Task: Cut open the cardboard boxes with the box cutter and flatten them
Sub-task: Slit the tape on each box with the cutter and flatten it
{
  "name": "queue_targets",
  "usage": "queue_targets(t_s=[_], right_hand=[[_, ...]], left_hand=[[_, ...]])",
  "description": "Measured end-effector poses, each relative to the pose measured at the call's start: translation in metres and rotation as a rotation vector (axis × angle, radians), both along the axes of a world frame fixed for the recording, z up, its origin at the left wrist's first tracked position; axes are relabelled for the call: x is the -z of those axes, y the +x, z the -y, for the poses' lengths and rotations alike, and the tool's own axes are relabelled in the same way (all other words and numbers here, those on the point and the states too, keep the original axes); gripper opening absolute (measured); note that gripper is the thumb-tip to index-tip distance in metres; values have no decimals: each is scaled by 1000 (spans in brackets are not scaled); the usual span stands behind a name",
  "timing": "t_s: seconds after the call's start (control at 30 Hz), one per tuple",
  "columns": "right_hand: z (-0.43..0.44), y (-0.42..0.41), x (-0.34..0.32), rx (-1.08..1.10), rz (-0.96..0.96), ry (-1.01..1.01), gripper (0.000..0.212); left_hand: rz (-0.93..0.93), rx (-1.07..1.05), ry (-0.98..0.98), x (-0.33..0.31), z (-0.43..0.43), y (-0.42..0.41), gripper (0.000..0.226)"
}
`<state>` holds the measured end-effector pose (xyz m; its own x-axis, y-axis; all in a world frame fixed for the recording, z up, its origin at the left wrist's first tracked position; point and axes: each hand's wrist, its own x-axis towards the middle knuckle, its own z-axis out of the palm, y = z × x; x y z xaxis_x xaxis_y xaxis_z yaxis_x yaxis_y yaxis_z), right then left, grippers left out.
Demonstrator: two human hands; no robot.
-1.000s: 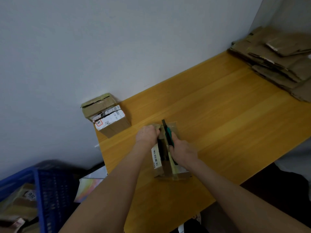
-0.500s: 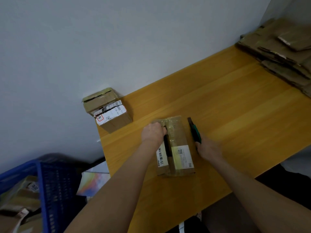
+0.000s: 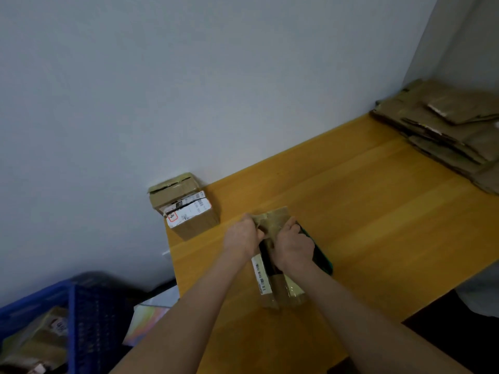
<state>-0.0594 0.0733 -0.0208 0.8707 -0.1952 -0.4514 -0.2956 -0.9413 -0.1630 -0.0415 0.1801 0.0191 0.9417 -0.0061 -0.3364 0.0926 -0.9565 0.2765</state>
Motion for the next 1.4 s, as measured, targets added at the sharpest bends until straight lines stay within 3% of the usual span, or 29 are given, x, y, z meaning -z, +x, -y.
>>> queue_targets(t_s=[0.13, 0.27, 0.4, 0.67, 0.8, 0.93, 1.07, 1.2, 1.4], right_hand=[[24, 17, -14, 27, -39, 266, 18], [36, 22, -21, 194, 33, 525, 28], [46, 22, -37, 350, 130, 784, 22], [51, 20, -84, 464, 257, 1057, 13], [51, 20, -90, 404, 303, 987, 17], [45, 21, -99, 224, 465, 710, 30], [53, 30, -106, 129, 567, 459, 36], [62, 42, -114, 88, 523, 293, 38], [71, 51, -116, 69, 462, 300, 22]], left_hand=[[155, -58, -171, -36, -4, 8, 24], [232, -114, -296, -58, -16, 16, 21], [291, -167, -343, -68, -31, 20, 24], [413, -190, -429, -96, -43, 34, 22], [363, -225, -554, -103, -46, 34, 24], [108, -272, -813, -99, -38, 21, 19], [277, -126, -673, -96, -24, 13, 13], [356, 13, -628, -97, -18, 7, 14], [392, 48, -593, -93, -21, 9, 13]])
